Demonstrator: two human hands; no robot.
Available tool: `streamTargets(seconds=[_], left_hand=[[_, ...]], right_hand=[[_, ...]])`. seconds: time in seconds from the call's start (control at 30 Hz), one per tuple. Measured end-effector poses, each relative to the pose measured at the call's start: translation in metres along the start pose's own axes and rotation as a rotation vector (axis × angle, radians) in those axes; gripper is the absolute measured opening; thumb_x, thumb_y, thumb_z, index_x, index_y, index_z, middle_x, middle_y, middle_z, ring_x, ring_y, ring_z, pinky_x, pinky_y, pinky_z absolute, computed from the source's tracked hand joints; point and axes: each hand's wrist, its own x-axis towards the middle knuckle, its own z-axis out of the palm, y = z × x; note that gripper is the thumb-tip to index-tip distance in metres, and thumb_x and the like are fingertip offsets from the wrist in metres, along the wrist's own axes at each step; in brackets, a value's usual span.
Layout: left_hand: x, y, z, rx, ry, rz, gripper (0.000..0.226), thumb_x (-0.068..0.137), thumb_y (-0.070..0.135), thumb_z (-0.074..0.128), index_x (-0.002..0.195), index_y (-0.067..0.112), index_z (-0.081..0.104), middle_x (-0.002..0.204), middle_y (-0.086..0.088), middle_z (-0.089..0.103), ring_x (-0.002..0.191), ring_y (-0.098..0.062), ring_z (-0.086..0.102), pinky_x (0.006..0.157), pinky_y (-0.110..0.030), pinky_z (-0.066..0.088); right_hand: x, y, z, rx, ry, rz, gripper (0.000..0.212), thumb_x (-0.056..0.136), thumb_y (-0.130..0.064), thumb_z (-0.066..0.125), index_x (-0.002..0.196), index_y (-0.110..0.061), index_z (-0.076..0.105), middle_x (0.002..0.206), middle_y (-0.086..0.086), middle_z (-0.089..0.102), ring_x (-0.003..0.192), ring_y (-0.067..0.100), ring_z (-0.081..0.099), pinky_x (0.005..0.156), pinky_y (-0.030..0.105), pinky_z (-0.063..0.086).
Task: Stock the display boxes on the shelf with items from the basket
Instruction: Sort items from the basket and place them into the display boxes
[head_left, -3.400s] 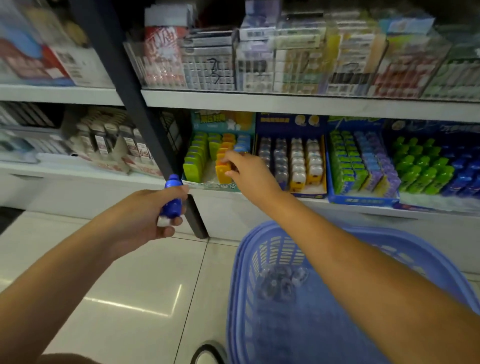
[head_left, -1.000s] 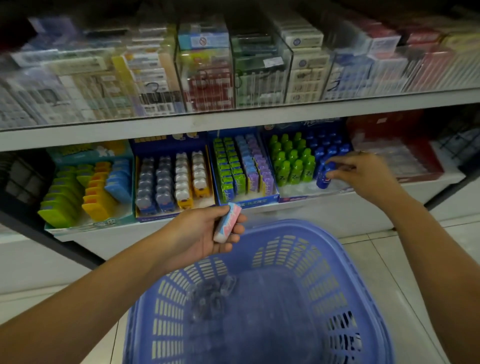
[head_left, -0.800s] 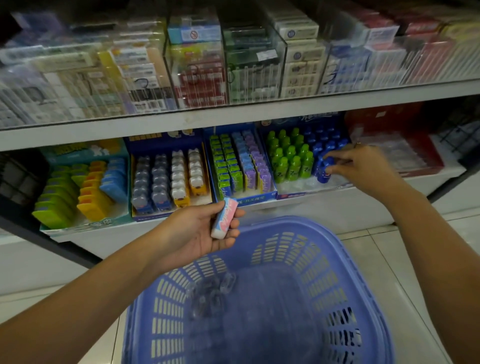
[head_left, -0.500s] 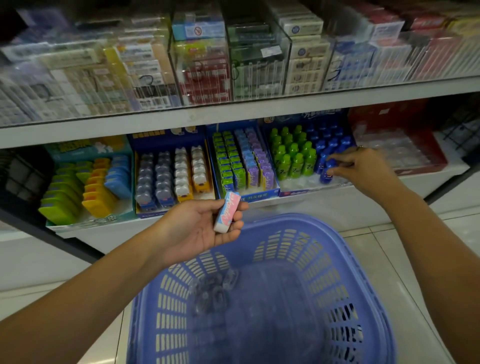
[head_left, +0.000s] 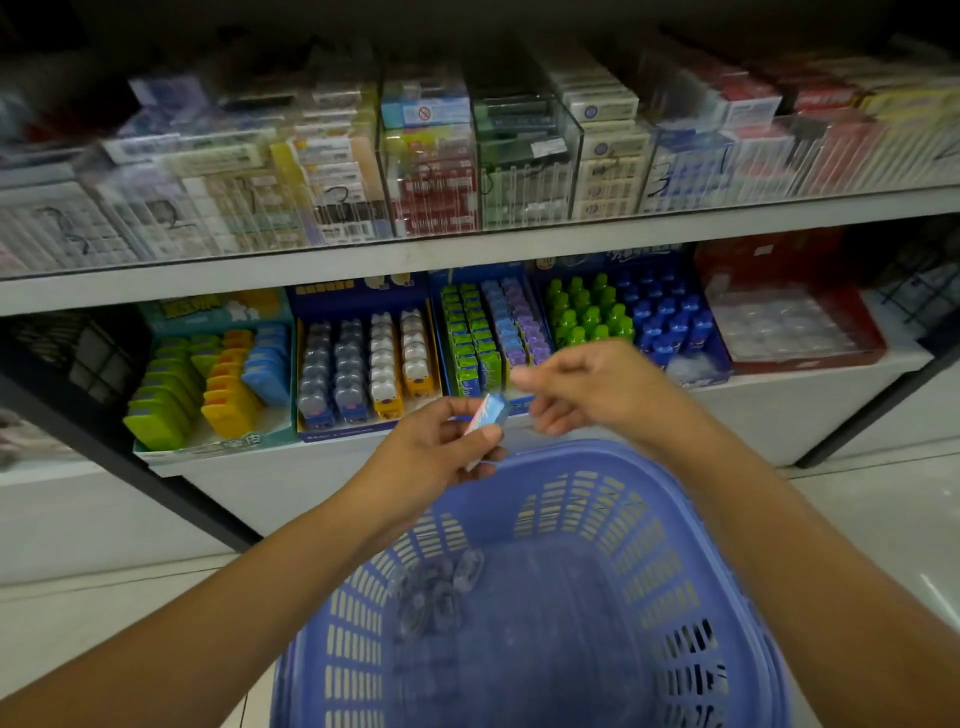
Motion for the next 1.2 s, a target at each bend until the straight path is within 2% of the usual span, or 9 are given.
streamTargets(seconds=[0.17, 0.3, 0.43, 0.57, 0.7, 0.83, 1.03, 1.13, 1.2], left_hand=[[0.0, 0.001, 0.006, 0.231, 0.08, 0.211, 0.019, 0.086, 0.008, 0.065, 0.101, 0.015, 0.055, 0.091, -0.007, 0.067, 0.071, -0.008, 0.067, 0.067, -0.02, 0.056], [0.009, -0.003, 0.006, 0.439, 0.159, 0.256, 0.031, 0.088, 0.022, 0.065, 0.116, 0.015, 0.052, 0.113, -0.001, 0.061, 0.099, -0.009, 0.06, 0.081, -0.02, 0.052], [0.017, -0.01, -0.01, 1.073, 0.074, 0.29, 0.055, 0.095, 0.03, 0.054, 0.144, 0.017, 0.033, 0.146, -0.001, 0.039, 0.133, -0.017, 0.038, 0.105, -0.028, 0.035], [0.019, -0.016, -0.019, 1.347, -0.032, 0.294, 0.064, 0.097, 0.028, 0.049, 0.151, 0.016, 0.017, 0.155, 0.0, 0.023, 0.142, -0.017, 0.022, 0.112, -0.027, 0.026], [0.023, -0.016, -0.021, 1.387, -0.056, 0.297, 0.064, 0.097, 0.029, 0.049, 0.152, 0.016, 0.017, 0.156, 0.001, 0.02, 0.142, -0.017, 0.02, 0.113, -0.029, 0.027], [0.026, -0.015, -0.022, 1.395, -0.064, 0.298, 0.064, 0.097, 0.028, 0.049, 0.151, 0.014, 0.019, 0.156, 0.0, 0.02, 0.142, -0.018, 0.021, 0.113, -0.03, 0.027], [0.016, -0.016, -0.02, 1.321, -0.033, 0.318, 0.059, 0.097, 0.025, 0.049, 0.15, 0.012, 0.024, 0.153, -0.001, 0.024, 0.14, -0.018, 0.026, 0.111, -0.025, 0.025], [0.01, -0.022, -0.02, 1.212, 0.071, 0.355, 0.043, 0.096, 0.02, 0.051, 0.137, 0.01, 0.043, 0.137, -0.007, 0.04, 0.124, -0.021, 0.043, 0.1, -0.026, 0.035], [0.007, -0.033, -0.023, 1.135, 0.098, 0.289, 0.029, 0.095, 0.016, 0.051, 0.123, 0.01, 0.055, 0.124, -0.009, 0.053, 0.108, -0.023, 0.054, 0.088, -0.025, 0.04]], right_hand=[[-0.004, 0.002, 0.027, 0.183, 0.021, -0.026, 0.018, 0.075, -0.007, 0.076, 0.091, -0.001, 0.07, 0.08, 0.014, 0.072, 0.063, 0.014, 0.069, 0.061, 0.02, 0.058], [0.006, 0.0, 0.012, 0.185, 0.144, -0.127, 0.02, 0.076, 0.0, 0.073, 0.094, 0.004, 0.068, 0.075, 0.009, 0.07, 0.06, 0.012, 0.069, 0.06, 0.019, 0.057], [0.035, -0.001, -0.016, -0.383, 0.321, -0.351, 0.013, 0.08, -0.014, 0.073, 0.093, -0.013, 0.071, 0.082, -0.002, 0.066, 0.07, 0.006, 0.064, 0.067, 0.007, 0.051], [0.057, 0.009, -0.016, -0.698, 0.204, -0.405, 0.023, 0.079, -0.018, 0.074, 0.1, -0.01, 0.073, 0.089, 0.003, 0.064, 0.073, 0.008, 0.055, 0.068, 0.011, 0.042], [0.071, 0.012, -0.012, -0.854, 0.071, -0.416, 0.026, 0.079, -0.022, 0.074, 0.102, -0.011, 0.073, 0.096, 0.005, 0.066, 0.082, 0.01, 0.055, 0.072, 0.019, 0.041], [0.08, 0.006, -0.008, -0.943, 0.083, -0.434, 0.027, 0.072, -0.026, 0.079, 0.095, -0.013, 0.076, 0.093, 0.0, 0.051, 0.098, 0.015, 0.04, 0.075, 0.022, 0.03], [0.077, 0.0, -0.005, -1.028, 0.05, -0.388, 0.028, 0.074, -0.026, 0.077, 0.1, -0.013, 0.074, 0.099, 0.003, 0.051, 0.107, 0.021, 0.044, 0.079, 0.024, 0.034], [0.055, 0.008, 0.004, -0.877, 0.193, -0.468, 0.026, 0.075, -0.027, 0.077, 0.095, -0.014, 0.067, 0.088, -0.003, 0.049, 0.088, 0.017, 0.049, 0.072, 0.026, 0.036], [0.038, 0.026, 0.019, -0.729, 0.151, -0.465, 0.022, 0.076, -0.03, 0.076, 0.086, -0.02, 0.06, 0.074, -0.01, 0.047, 0.069, 0.01, 0.048, 0.063, 0.025, 0.033]])
